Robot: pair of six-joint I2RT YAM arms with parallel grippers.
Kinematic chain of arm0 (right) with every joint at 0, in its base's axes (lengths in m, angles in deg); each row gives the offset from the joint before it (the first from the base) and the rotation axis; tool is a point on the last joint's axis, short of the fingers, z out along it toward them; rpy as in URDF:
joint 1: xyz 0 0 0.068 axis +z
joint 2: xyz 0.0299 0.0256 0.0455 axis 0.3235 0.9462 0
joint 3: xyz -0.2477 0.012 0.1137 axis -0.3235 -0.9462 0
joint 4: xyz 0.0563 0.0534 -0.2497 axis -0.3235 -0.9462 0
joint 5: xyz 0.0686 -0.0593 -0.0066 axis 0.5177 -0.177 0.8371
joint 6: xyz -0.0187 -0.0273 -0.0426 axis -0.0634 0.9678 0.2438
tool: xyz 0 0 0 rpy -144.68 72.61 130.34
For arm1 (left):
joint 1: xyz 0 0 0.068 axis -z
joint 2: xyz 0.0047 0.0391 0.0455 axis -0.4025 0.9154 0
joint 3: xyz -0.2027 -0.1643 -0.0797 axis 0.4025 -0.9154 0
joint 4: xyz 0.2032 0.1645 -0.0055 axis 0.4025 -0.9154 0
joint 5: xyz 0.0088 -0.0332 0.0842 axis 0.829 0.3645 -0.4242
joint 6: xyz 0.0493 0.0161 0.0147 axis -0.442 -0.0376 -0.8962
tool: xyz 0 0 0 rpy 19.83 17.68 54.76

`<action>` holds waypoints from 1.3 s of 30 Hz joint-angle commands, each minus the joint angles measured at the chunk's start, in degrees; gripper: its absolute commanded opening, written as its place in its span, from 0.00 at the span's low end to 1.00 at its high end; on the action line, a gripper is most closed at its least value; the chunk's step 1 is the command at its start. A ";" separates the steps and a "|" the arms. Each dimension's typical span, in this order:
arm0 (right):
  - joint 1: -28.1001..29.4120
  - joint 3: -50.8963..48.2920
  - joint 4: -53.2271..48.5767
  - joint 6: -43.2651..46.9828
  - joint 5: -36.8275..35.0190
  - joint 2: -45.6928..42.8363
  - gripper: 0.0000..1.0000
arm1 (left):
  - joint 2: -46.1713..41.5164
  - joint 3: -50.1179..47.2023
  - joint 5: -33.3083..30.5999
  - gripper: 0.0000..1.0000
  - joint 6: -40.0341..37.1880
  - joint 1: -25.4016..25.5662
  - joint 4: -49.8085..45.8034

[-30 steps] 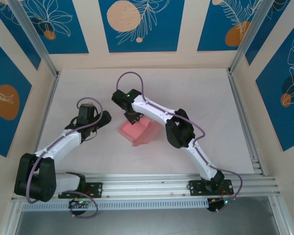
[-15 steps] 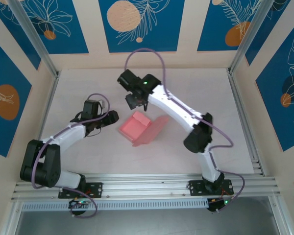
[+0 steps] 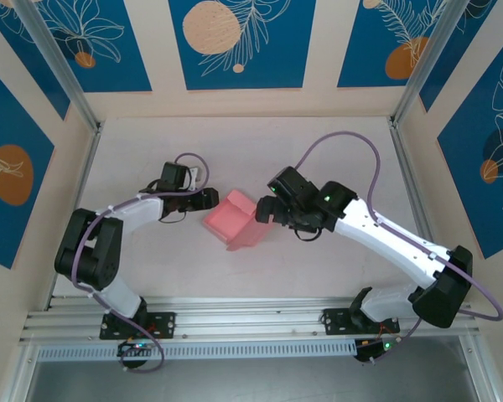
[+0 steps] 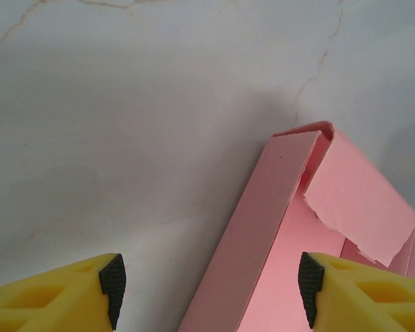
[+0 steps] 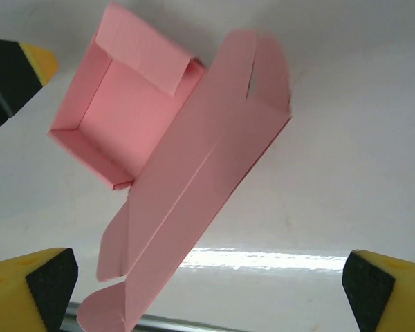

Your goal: Fold the paper box

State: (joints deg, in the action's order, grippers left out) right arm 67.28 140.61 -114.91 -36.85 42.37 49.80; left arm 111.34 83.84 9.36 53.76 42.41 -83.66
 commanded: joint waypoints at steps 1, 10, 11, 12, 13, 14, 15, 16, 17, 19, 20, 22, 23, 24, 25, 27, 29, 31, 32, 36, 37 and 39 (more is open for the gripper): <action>0.24 -3.70 10.68 -7.89 7.50 1.48 0.98 | 0.95 1.28 2.15 0.66 0.71 0.66 1.66; -1.85 -0.60 10.20 -2.10 8.27 9.76 0.67 | -0.62 0.30 0.44 0.69 2.16 0.66 1.04; -2.51 -0.16 9.84 -0.88 8.33 10.27 0.60 | -1.01 0.41 0.05 0.69 1.96 0.66 0.60; -3.15 0.52 9.05 0.83 8.42 10.75 0.54 | -1.43 0.72 -0.39 0.69 1.53 0.67 -0.11; -3.89 1.36 8.28 2.92 8.48 11.49 0.51 | -1.87 1.18 -0.78 0.69 0.65 0.66 -1.06; -4.69 2.39 7.46 5.16 8.59 12.16 0.46 | -2.28 1.84 -1.24 0.70 -0.27 0.57 -2.27; -5.24 3.28 6.69 7.29 8.73 12.85 0.43 | -2.63 2.59 -1.91 0.70 -1.41 0.51 -3.42; -5.73 4.31 6.09 9.63 9.03 13.59 0.39 | -3.01 3.28 -2.90 0.71 -2.87 0.44 -4.70; -6.36 5.55 5.57 12.61 9.49 14.39 0.36 | -3.42 4.29 -3.89 0.71 -4.74 0.33 -5.91; -7.67 8.54 3.62 18.53 10.16 16.41 0.29 | -3.97 6.24 -5.39 0.72 -8.78 0.08 -8.35; -8.39 10.22 2.41 21.50 10.51 17.66 0.24 | -4.11 7.32 -5.52 0.72 -11.41 -0.07 -9.15; -9.55 13.51 0.28 27.36 11.06 20.21 0.16 | -3.96 9.20 -5.30 0.74 -16.99 -0.37 -10.29; -10.12 15.34 -0.82 30.02 11.63 21.73 0.13 | -3.64 10.30 -4.89 0.74 -20.01 -0.48 -10.94; -10.45 16.86 -1.72 32.46 12.20 23.01 0.11 | -3.29 11.27 -4.27 0.74 -22.72 -0.49 -11.62; -10.82 18.41 -2.65 34.42 12.27 24.28 0.09 | -2.86 11.95 -3.57 0.75 -25.49 -0.62 -11.96; -11.05 21.67 -4.52 38.47 11.60 26.84 0.06 | -1.82 12.94 -2.54 0.75 -29.80 -0.86 -12.26; -11.43 24.87 -6.16 41.41 10.34 29.00 0.06 | -0.37 14.82 -1.82 0.75 -33.02 -1.25 -15.19; -11.86 28.53 -8.95 43.99 9.38 31.35 0.05 | 0.83 16.23 -0.30 0.75 -35.15 -1.74 -18.21; -12.01 30.46 -10.66 45.45 8.59 32.57 0.04 | 1.35 16.68 1.48 0.75 -36.86 -1.93 -19.84; -11.96 38.13 -16.62 50.92 7.78 36.65 0.04 | 2.70 16.36 7.22 0.73 -44.69 -1.94 -22.81; -12.01 40.13 -17.87 52.33 7.77 37.54 0.04 | 3.12 16.02 8.21 0.72 -46.14 -1.98 -22.54; -12.07 43.90 -19.98 54.16 7.18 39.41 0.04 | 4.13 15.55 9.95 0.69 -47.63 -1.91 -21.13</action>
State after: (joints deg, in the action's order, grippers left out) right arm 55.50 179.34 -127.88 10.75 50.65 87.50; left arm 113.94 99.27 13.23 13.74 40.84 -102.72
